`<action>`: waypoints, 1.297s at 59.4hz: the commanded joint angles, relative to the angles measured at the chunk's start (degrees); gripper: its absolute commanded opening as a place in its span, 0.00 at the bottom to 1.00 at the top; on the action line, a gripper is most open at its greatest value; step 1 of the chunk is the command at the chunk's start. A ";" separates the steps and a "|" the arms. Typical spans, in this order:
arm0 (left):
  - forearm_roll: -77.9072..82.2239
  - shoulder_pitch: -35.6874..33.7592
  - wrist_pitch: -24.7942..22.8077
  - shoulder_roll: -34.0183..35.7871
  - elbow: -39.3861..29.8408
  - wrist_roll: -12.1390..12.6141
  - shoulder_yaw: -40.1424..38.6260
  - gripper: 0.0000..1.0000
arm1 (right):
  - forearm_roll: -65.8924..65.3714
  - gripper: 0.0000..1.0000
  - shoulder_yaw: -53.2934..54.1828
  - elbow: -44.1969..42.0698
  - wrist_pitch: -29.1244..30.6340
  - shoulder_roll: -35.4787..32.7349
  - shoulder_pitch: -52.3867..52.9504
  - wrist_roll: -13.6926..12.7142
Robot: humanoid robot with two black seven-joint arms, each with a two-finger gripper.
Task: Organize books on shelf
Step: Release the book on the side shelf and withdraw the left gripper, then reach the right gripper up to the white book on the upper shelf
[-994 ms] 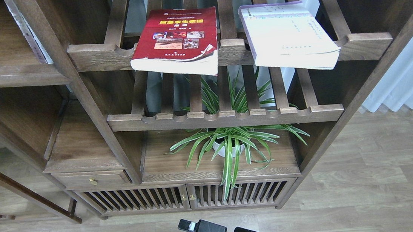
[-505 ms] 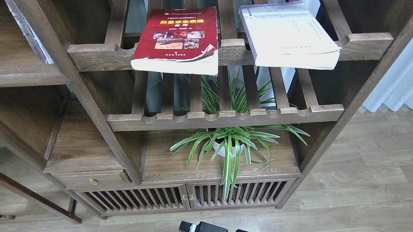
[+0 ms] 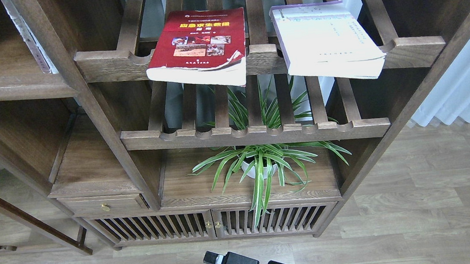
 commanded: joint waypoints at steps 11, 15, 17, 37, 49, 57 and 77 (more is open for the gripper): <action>-8.03 4.30 -0.02 -1.53 -0.63 -1.11 -0.73 0.67 | 0.05 0.99 0.30 0.21 0.00 0.00 -0.07 0.16; -9.70 5.01 -0.02 -1.01 -1.06 -1.11 -0.99 0.67 | 0.66 0.99 0.48 0.29 0.00 0.00 -0.07 0.86; -10.40 5.18 -0.02 -0.39 -1.50 -1.11 -1.25 0.67 | 0.75 0.99 0.74 0.29 0.00 0.00 0.01 1.57; -20.60 13.62 -0.02 8.13 -8.27 -1.19 -6.09 0.78 | 0.84 0.99 7.16 3.46 0.00 0.00 0.02 10.18; -27.36 29.42 -0.02 11.21 -20.30 -1.11 -13.99 0.82 | 0.92 0.99 11.81 9.16 0.00 0.00 -1.65 11.15; -29.13 39.89 -0.02 11.21 -27.25 -1.02 -18.92 0.83 | 0.92 0.99 13.40 12.51 0.00 0.00 -2.97 11.50; -33.61 54.39 -0.02 8.32 -31.65 -1.19 -20.51 0.97 | 1.28 0.99 17.44 20.59 0.00 0.00 -4.64 15.46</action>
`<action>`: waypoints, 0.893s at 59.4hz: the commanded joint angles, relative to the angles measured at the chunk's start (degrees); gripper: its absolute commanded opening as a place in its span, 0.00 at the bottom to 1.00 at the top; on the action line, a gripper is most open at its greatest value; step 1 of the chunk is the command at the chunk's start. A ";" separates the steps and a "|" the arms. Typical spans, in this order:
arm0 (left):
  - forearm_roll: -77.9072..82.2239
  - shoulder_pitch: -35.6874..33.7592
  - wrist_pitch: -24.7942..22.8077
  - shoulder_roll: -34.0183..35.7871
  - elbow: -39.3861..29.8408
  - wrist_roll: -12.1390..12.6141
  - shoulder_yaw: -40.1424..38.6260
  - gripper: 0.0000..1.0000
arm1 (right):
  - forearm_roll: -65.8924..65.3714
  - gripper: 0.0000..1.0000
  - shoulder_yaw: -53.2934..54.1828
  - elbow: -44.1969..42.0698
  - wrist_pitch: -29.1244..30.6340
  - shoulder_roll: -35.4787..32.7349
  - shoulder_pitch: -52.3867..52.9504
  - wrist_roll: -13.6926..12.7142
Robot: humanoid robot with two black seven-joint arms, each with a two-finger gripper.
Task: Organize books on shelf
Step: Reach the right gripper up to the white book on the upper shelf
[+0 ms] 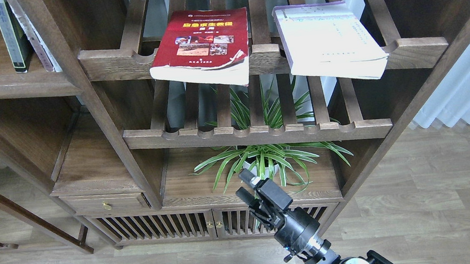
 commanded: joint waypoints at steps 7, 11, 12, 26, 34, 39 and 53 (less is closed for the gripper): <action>-1.00 7.90 0.01 -4.29 -1.45 0.05 0.12 0.99 | 0.02 0.98 3.17 3.66 0.00 0.00 -0.03 1.04; -1.00 9.66 0.01 -5.96 -1.45 0.14 0.56 0.99 | 0.02 0.98 4.49 4.80 0.00 0.00 0.05 1.04; -0.91 10.45 0.01 -6.57 -1.45 0.22 0.65 0.99 | 0.02 0.98 5.02 5.58 0.00 0.00 0.05 1.04; -0.91 14.94 0.01 -10.62 -1.36 0.49 1.00 0.99 | -0.24 0.94 10.11 13.41 0.00 0.00 0.75 0.86; -0.91 15.03 0.01 -10.62 -1.27 0.40 1.00 0.99 | -0.24 0.94 14.95 13.33 0.00 0.00 3.57 0.86; -0.91 15.03 0.01 -10.62 -1.27 0.40 1.00 0.99 | -0.24 0.94 17.32 13.41 0.00 0.00 5.50 0.86; -0.91 15.03 0.01 -10.80 -1.27 0.31 0.92 0.99 | 0.28 0.96 22.16 12.89 0.00 -0.09 7.88 1.04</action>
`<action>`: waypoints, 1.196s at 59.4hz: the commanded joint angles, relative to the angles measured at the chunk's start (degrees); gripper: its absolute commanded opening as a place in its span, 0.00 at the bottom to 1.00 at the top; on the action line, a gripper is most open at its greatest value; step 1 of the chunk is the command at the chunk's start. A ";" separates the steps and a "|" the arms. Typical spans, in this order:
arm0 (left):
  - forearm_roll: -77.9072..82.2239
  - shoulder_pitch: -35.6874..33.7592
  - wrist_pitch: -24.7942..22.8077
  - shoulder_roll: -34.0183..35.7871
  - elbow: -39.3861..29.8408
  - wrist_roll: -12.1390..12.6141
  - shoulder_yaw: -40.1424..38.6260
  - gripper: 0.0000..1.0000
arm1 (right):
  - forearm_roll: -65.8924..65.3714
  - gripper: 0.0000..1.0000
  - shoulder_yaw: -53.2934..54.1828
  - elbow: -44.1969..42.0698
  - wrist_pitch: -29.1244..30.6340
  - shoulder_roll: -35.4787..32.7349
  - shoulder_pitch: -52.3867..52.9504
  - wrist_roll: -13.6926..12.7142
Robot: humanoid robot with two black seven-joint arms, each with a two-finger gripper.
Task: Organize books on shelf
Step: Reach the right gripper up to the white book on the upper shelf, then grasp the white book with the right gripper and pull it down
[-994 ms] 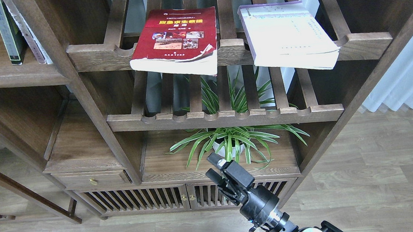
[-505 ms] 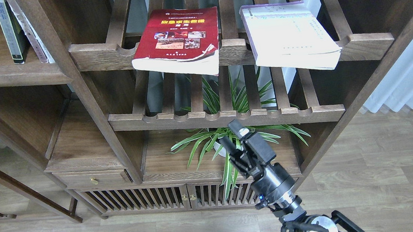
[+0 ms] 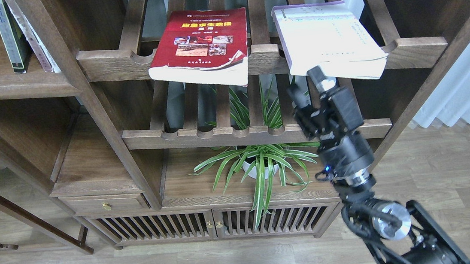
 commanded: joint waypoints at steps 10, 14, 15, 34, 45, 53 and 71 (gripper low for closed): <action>0.00 0.00 0.00 -0.10 0.00 -0.11 -0.09 0.99 | 0.59 0.95 5.44 -1.27 0.00 -1.67 0.62 0.08; 0.00 0.00 0.00 -0.10 0.00 -0.11 -0.09 0.99 | 0.59 0.94 5.79 -1.97 0.00 -2.82 0.53 0.08; 0.00 0.00 0.00 -0.10 0.00 -0.11 -0.17 0.99 | 0.59 0.94 5.79 -2.14 0.00 -3.17 0.53 0.08; 0.00 -0.09 0.00 -0.10 0.35 -0.28 -0.97 0.99 | 0.68 0.55 5.96 -2.94 0.00 -5.02 0.36 0.17; 0.00 -0.09 0.00 -0.10 0.79 -0.20 -1.14 0.99 | 0.68 0.30 6.23 -2.94 0.00 -5.72 0.36 0.17; 0.00 -0.09 0.00 -0.10 0.88 -0.28 -1.49 0.99 | 0.85 0.05 5.53 -2.85 0.00 -6.07 -1.40 0.08; -0.44 4.74 0.00 -1.33 0.53 -0.28 -0.79 0.99 | 0.85 0.04 2.45 -2.50 0.00 -5.98 -7.55 -0.18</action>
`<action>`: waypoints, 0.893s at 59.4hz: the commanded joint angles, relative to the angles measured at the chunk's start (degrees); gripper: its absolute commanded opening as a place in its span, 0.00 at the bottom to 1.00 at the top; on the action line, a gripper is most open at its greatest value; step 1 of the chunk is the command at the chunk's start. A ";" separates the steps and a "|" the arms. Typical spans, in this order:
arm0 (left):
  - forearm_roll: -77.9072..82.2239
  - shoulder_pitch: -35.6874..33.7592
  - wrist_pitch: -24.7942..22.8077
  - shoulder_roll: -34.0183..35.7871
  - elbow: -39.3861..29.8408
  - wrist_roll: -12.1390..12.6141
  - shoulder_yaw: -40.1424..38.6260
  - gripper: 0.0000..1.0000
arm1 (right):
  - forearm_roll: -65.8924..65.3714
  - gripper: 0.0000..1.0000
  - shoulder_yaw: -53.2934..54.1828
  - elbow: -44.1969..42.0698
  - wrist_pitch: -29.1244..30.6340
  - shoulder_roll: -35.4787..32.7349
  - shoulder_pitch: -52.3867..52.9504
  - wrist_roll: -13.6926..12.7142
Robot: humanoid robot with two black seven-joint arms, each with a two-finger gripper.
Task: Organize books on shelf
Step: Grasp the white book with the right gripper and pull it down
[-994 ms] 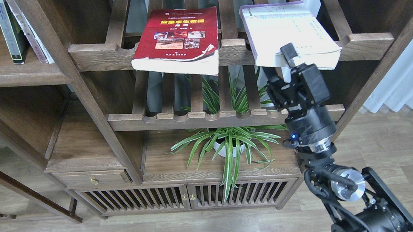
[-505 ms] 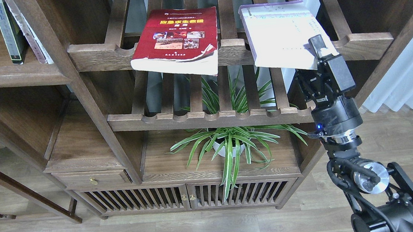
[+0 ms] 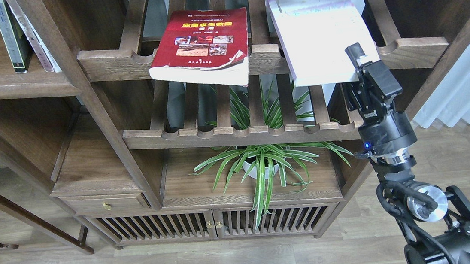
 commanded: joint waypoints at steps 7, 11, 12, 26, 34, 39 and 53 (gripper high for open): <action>-0.45 3.05 0.00 -3.85 -0.36 0.41 1.21 1.00 | -0.07 0.04 -3.01 0.01 -0.03 0.06 -5.84 -0.14; -0.45 4.11 0.00 -4.91 -0.45 0.50 1.92 1.00 | -0.07 0.04 -3.98 0.01 -0.03 -0.03 -7.25 -0.14; -0.45 4.46 0.00 -5.35 -0.45 0.50 2.35 1.00 | -0.07 0.04 -4.33 0.01 -0.03 -0.03 -7.86 -0.14; -1.24 6.66 0.00 -9.39 -0.45 0.06 6.40 1.00 | -0.07 0.04 -8.20 -0.08 -0.03 -0.20 -12.87 -0.14; -4.84 6.83 0.00 -9.83 -0.45 0.06 12.20 1.00 | -0.16 0.04 -10.40 -0.43 -0.03 -0.38 -13.14 -0.32; -7.39 6.83 0.00 -9.83 -0.45 -0.03 16.76 0.99 | -0.33 0.04 -11.45 -0.70 -0.03 -0.46 -13.40 -0.58; -11.96 7.27 0.00 -11.41 -0.54 -0.90 26.17 0.99 | -2.88 0.04 -16.99 -3.42 -0.03 -0.82 -14.90 -1.11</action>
